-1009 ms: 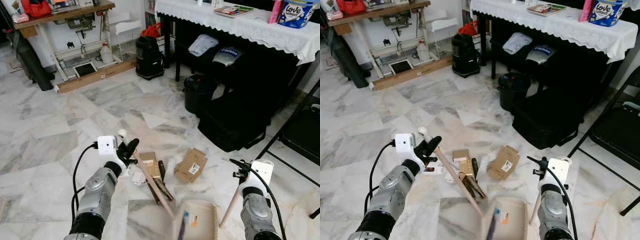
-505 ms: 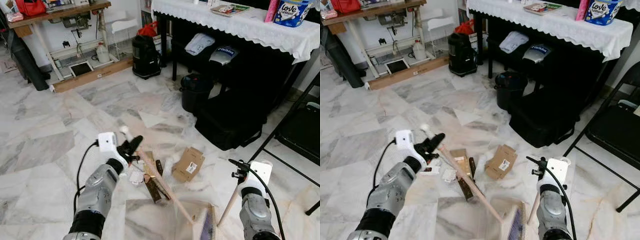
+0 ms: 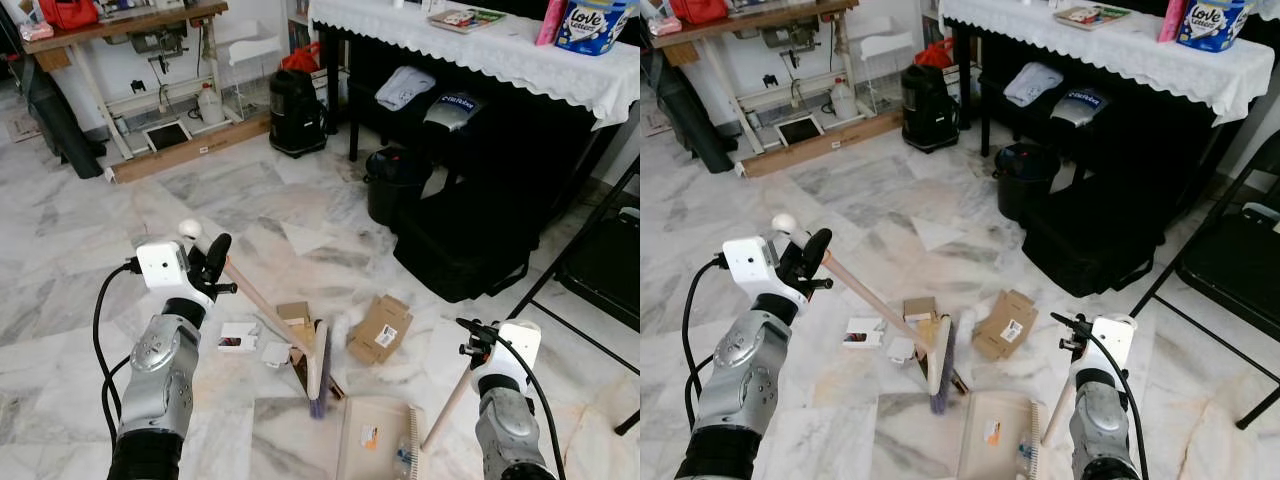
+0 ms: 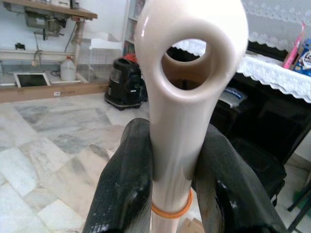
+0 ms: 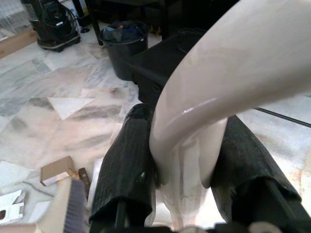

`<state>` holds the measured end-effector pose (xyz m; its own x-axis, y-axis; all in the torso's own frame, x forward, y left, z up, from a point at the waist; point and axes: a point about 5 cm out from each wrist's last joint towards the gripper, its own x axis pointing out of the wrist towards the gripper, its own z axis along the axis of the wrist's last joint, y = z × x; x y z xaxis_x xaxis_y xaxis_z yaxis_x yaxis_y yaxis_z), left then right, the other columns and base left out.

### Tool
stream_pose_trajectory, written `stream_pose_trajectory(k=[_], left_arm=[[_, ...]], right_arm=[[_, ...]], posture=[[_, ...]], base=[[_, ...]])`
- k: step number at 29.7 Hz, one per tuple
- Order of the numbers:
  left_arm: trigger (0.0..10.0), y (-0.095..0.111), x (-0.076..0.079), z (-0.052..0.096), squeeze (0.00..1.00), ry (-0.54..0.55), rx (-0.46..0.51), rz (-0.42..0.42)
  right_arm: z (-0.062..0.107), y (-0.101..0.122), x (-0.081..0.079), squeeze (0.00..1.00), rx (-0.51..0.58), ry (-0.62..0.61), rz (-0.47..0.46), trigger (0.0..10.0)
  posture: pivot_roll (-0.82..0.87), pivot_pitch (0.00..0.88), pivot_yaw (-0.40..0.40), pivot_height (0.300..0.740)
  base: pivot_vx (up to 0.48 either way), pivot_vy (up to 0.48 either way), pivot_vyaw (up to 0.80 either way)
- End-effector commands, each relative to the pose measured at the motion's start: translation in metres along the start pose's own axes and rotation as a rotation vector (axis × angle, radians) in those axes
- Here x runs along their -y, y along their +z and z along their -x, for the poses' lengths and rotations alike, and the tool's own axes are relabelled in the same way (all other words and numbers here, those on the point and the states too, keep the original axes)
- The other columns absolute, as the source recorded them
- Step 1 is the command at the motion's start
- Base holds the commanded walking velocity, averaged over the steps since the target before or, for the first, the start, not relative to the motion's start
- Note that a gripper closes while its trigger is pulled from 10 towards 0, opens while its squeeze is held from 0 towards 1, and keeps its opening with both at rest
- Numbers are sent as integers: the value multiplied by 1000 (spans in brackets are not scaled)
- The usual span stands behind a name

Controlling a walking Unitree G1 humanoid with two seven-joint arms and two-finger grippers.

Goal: Sweep floor

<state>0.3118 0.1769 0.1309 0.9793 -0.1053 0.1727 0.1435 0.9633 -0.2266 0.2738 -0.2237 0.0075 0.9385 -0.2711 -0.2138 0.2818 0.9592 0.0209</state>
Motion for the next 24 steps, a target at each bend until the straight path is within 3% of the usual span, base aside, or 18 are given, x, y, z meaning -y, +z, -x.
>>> stream_pose_trajectory(k=[1, 19, 24], left_arm=[[10000, 8, 4, -1, 0, -8, 38, -20], [10000, 6, 7, -5, 0, 14, 44, -30], [10000, 4, 5, -5, 0, 38, 43, -45]], right_arm=[[-3, 12, -4, 0, 80, 17, -34, 10000], [12, 31, -2, 0, 298, 62, -150, 10000], [8, 44, 0, 0, 343, 49, -211, 10000]], posture=[[85, 0, 24, 740], [56, 0, 19, 740], [46, 0, 18, 740]], base=[[0, 0, 0], [0, 0, 0], [0, 0, 0]])
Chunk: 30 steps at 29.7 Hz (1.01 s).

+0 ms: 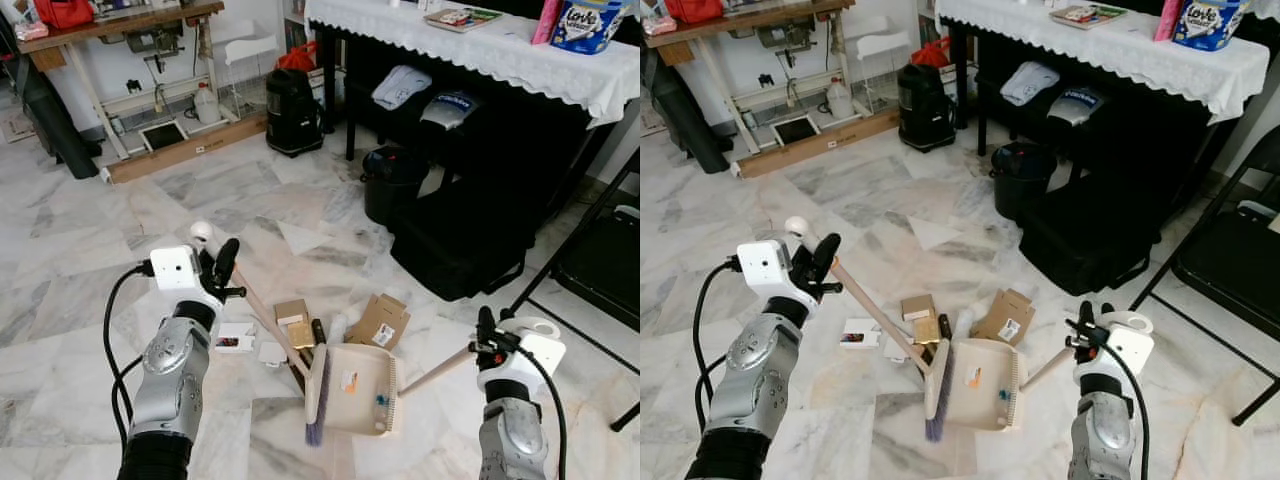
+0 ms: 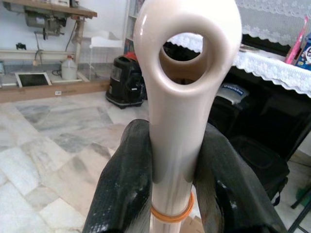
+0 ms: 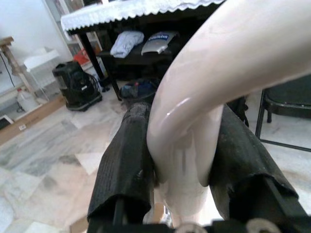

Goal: Sweep floor

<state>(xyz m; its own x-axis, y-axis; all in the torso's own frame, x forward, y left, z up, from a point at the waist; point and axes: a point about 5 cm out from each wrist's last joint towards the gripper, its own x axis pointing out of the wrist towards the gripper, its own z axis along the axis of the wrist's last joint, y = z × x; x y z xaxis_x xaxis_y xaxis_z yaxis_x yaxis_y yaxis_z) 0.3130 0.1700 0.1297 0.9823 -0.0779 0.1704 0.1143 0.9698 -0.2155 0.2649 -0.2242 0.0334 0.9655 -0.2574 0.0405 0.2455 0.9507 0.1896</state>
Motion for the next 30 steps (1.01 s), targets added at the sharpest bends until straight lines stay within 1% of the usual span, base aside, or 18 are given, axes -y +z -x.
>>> stream_pose_trajectory(k=[1, 3, 6, 8, 10, 13, 15, 19, 24, 26, 27, 28, 30], left_arm=[[10000, 4, -4, -2, 0, 17, 30, -58], [10000, 0, -6, 1, 0, 12, 19, -90], [10000, -1, -6, 2, 0, 27, 22, -76], [10000, 0, -7, 2, 0, 41, 31, -84], [10000, 0, -8, 2, 0, 48, 35, -88], [10000, -2, -10, 2, 0, 50, 33, -126], [10000, -3, -11, 2, 0, 55, 31, -118], [10000, -5, -12, 1, 0, 61, 30, -122], [10000, -1, -15, -3, 0, 82, 52, -152], [10000, 1, -18, -3, 0, 102, 63, -155], [10000, 1, -19, -3, 0, 104, 65, -155], [10000, 1, -20, -3, 0, 105, 67, -156], [10000, 0, -20, -3, 0, 102, 63, -157]], right_arm=[[-15, 22, -9, 0, 106, 6, -52, 10000], [-19, 25, -13, 0, 116, 18, -65, 10000], [-22, 30, -19, 0, 130, 35, -93, 10000], [-24, 35, -22, 0, 154, 51, -111, 10000], [-25, 37, -23, 0, 159, 51, -114, 10000], [-29, 42, -19, 0, 167, 24, -131, 10000], [-30, 44, -18, 0, 175, 22, -139, 10000], [-31, 46, -16, 0, 173, 21, -117, 10000], [-32, 42, -11, 0, 121, -19, -93, 10000], [-34, 35, -9, 0, 62, -46, -61, 10000], [-34, 36, -9, 0, 63, -43, -60, 10000], [-35, 36, -11, 0, 62, -32, -96, 10000], [-35, 36, -12, 0, 56, -26, -101, 10000]], posture=[[38, 0, 18, 740], [34, 0, 17, 740], [33, 0, 14, 740], [31, 0, 12, 740], [29, 0, 12, 740], [12, 0, 11, 740], [9, 0, 10, 740], [-4, 0, 12, 740], [-7, 0, 10, 740], [-5, 0, 11, 740], [-4, 0, 12, 740], [-5, 0, 15, 740], [-14, 0, 19, 740]], base=[[0, 0, 0], [0, 0, 0], [0, 0, 0], [0, 0, 0], [0, 0, 0], [0, 0, 0], [0, 0, 0], [0, 0, 0], [0, 0, 0], [0, 0, 0], [0, 0, 0], [0, 0, 0], [0, 0, 0]])
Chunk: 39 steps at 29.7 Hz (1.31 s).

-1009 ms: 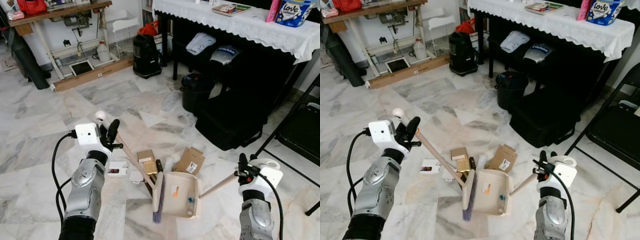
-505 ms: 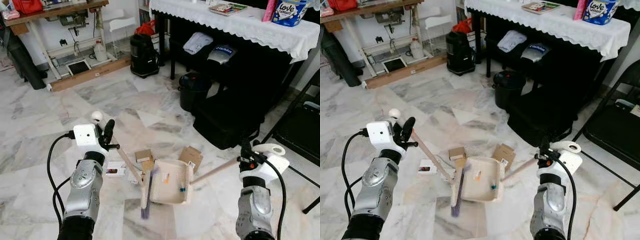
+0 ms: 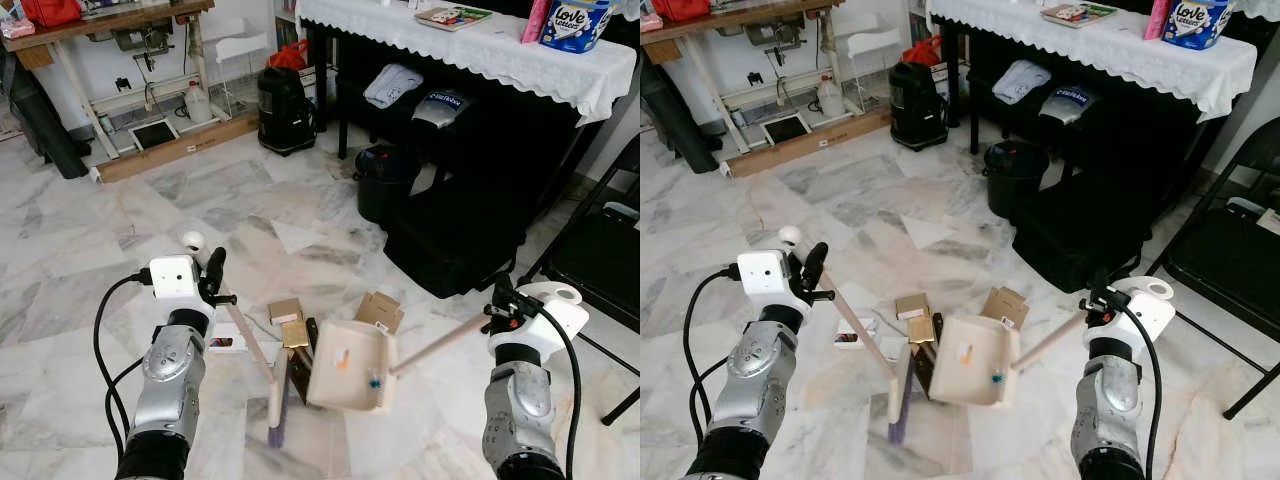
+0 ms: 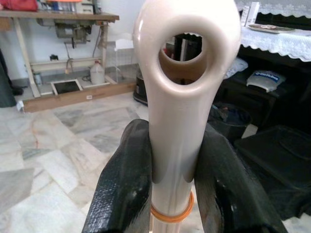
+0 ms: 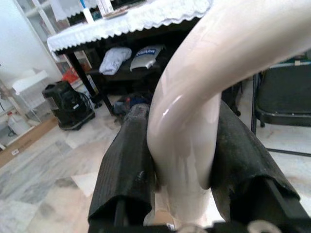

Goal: Sweep floor

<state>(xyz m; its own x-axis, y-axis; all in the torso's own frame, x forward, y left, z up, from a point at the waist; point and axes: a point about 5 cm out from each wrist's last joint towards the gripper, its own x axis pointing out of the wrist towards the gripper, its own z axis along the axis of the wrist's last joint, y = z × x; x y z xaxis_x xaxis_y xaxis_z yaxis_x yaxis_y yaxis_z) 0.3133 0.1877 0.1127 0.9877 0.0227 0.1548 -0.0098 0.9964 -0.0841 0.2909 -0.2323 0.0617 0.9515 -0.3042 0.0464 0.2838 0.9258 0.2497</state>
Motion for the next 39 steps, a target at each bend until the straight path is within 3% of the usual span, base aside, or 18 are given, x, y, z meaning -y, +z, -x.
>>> stream_pose_trajectory(k=[1, 7, 9, 16, 18, 20, 30, 39], left_arm=[[10000, 12, 0, -6, 0, 4, 63, -3], [10000, 7, 2, -4, 0, -25, 50, -11], [10000, 5, 1, -3, 0, -27, 46, -12], [10000, 2, 1, -2, 0, -39, 35, -15], [10000, 2, 2, -3, 0, -45, 36, -12], [10000, 2, 5, -4, 0, -56, 35, -6], [10000, 4, 9, -7, 0, -74, 41, -4], [10000, 10, 5, -10, 0, -48, 65, -21]], right_arm=[[-7, 8, -9, 0, 37, 22, -39, 10000], [-9, 7, -6, 0, -5, 5, 53, 10000], [-10, 9, -6, 0, -1, -11, 1, 10000], [-15, 10, -2, 0, -46, -52, 30, 10000], [-15, 15, -2, 0, -17, -34, 85, 10000], [-14, 17, -5, 0, 11, -2, 27, 10000], [-18, 31, -13, 0, 71, 63, 43, 10000], [-16, 30, -18, 0, 75, 84, 51, 10000]], posture=[[-14, 0, 19, 740], [-22, 0, 28, 740], [-27, 0, 33, 740], [-30, 0, 43, 740], [-33, 0, 46, 740], [-34, 0, 51, 740], [-27, 0, 49, 740], [-12, 0, 41, 740]], base=[[0, 0, 0], [0, 0, 0], [0, 0, 0], [0, 0, 0], [0, 0, 0], [0, 0, 0], [0, 0, 0], [0, 0, 108]])
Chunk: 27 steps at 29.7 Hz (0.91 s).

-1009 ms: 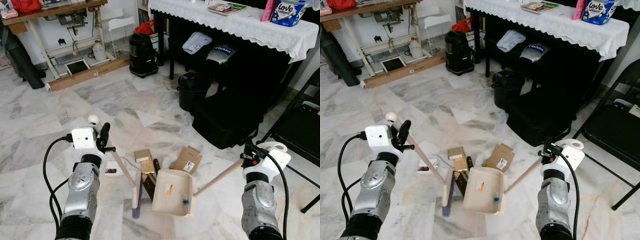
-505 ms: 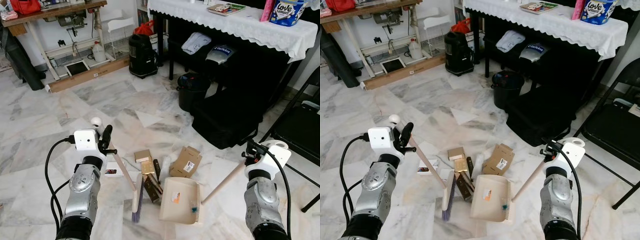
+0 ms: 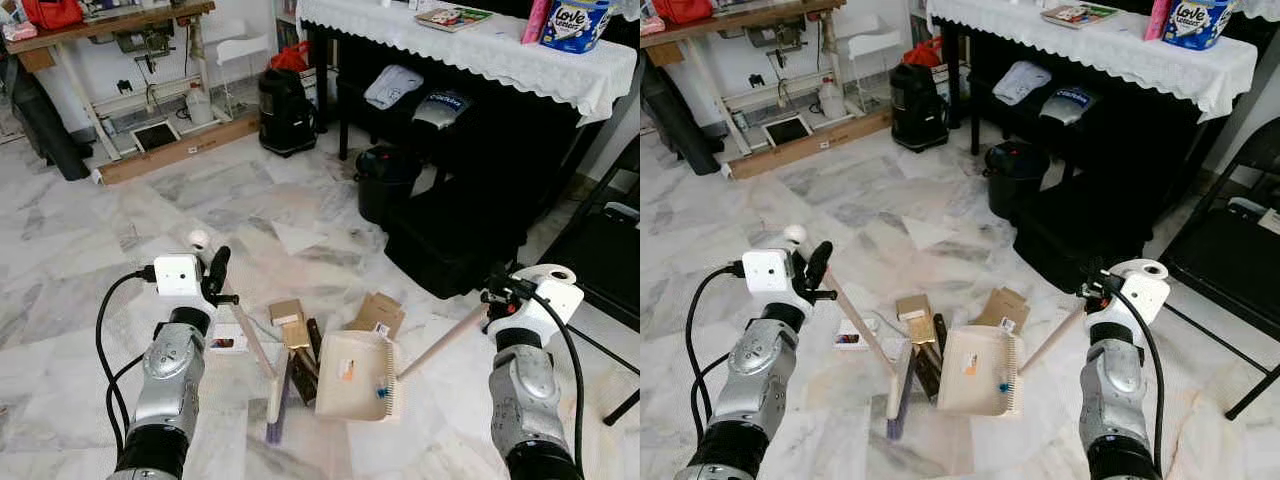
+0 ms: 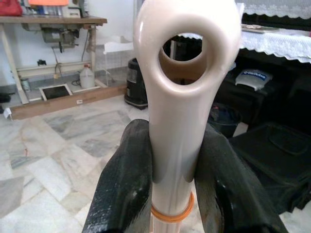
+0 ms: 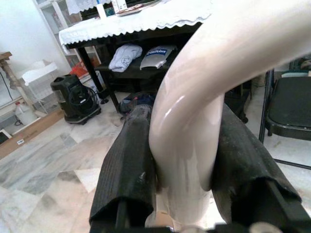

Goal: Sweep floor

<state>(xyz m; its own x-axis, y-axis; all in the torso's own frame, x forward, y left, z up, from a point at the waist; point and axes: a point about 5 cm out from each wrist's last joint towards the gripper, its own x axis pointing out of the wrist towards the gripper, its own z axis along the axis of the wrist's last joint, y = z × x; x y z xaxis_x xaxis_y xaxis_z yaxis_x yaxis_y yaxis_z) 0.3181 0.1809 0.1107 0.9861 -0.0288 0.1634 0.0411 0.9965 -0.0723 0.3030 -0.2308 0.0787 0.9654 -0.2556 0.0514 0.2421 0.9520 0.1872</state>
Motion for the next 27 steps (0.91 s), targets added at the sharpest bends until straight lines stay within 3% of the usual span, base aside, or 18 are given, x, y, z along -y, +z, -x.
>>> stream_pose_trajectory(k=[1, 27], left_arm=[[10000, 13, -3, -5, 0, 4, 61, -19], [10000, 6, 2, 2, 0, 3, 30, -27]], right_arm=[[-4, 16, -8, 0, 81, 33, -7, 10000], [-5, 15, -13, 0, 68, 53, -3, 10000]], posture=[[-13, 0, 42, 740], [1, 0, 36, 740]], base=[[0, 0, 550], [0, 0, 796]])
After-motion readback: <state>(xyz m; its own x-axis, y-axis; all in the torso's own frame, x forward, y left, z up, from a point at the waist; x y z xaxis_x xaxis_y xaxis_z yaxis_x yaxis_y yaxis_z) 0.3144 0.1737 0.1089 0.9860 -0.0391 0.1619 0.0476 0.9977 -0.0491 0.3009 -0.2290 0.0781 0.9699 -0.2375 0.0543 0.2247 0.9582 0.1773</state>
